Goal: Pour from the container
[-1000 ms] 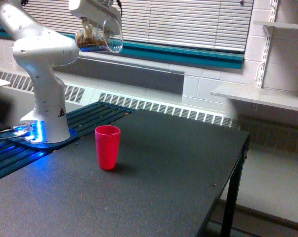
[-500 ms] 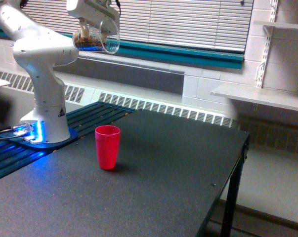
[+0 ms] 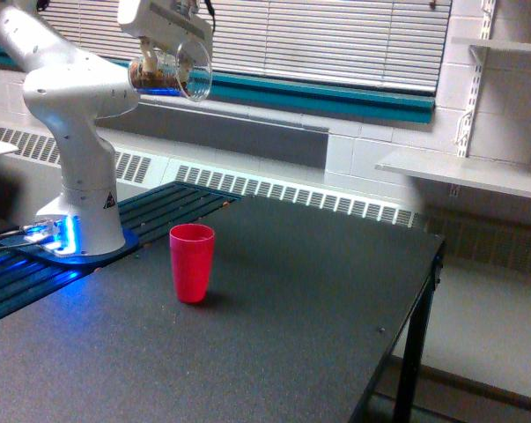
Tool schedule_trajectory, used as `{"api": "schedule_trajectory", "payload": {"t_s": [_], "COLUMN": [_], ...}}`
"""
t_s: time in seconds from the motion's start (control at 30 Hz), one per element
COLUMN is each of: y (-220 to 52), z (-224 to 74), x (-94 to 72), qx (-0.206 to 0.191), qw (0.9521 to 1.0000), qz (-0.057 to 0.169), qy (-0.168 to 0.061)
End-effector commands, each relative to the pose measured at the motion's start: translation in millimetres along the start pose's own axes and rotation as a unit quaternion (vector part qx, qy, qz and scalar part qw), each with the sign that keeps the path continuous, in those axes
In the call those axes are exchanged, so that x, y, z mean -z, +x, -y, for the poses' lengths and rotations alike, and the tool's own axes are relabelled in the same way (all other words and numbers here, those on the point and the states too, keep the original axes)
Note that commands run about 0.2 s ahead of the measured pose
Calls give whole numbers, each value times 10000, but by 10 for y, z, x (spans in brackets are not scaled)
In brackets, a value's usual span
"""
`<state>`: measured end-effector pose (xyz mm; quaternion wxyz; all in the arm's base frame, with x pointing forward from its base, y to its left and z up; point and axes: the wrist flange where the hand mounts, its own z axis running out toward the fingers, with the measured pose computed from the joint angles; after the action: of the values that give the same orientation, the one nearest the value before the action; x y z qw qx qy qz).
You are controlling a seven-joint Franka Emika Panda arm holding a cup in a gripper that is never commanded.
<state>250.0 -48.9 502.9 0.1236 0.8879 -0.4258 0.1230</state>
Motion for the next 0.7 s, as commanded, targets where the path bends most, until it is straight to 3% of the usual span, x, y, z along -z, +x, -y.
{"api": "schedule_trajectory", "payload": {"t_s": [0.03, 0.7], "y": [47, 86], "z": [-1, -34], "x": [18, 86], "qx": [49, 149], "qw": [9999, 9993], "qz": [79, 200], "qy": [-47, -278]}}
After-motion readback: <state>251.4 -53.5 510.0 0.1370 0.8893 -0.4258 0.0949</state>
